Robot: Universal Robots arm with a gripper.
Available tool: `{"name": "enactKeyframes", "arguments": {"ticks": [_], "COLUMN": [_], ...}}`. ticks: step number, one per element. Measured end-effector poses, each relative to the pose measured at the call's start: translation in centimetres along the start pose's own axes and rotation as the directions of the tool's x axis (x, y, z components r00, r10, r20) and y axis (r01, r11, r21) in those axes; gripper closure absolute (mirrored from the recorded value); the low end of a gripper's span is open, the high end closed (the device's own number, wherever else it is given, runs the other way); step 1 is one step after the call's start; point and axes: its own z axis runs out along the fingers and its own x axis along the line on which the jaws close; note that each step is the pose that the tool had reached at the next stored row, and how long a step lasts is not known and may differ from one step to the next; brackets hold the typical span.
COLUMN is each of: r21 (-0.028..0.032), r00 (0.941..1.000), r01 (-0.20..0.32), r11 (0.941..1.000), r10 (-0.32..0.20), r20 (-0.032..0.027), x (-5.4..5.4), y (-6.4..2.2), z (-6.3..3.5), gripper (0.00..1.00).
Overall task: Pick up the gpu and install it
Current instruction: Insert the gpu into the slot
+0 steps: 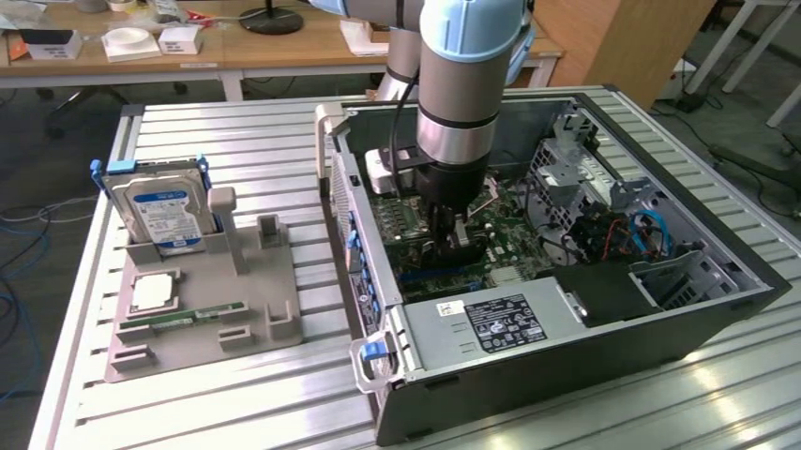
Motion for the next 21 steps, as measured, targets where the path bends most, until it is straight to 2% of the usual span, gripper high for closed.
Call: {"name": "enactKeyframes", "arguments": {"ticks": [21], "r21": [0.0], "r00": [1.0], "r01": [0.0], "r11": [1.0], "r10": [0.0], "r20": [0.0001], "x": [0.0], "y": [0.02], "z": [0.28], "gripper": [0.74]}}
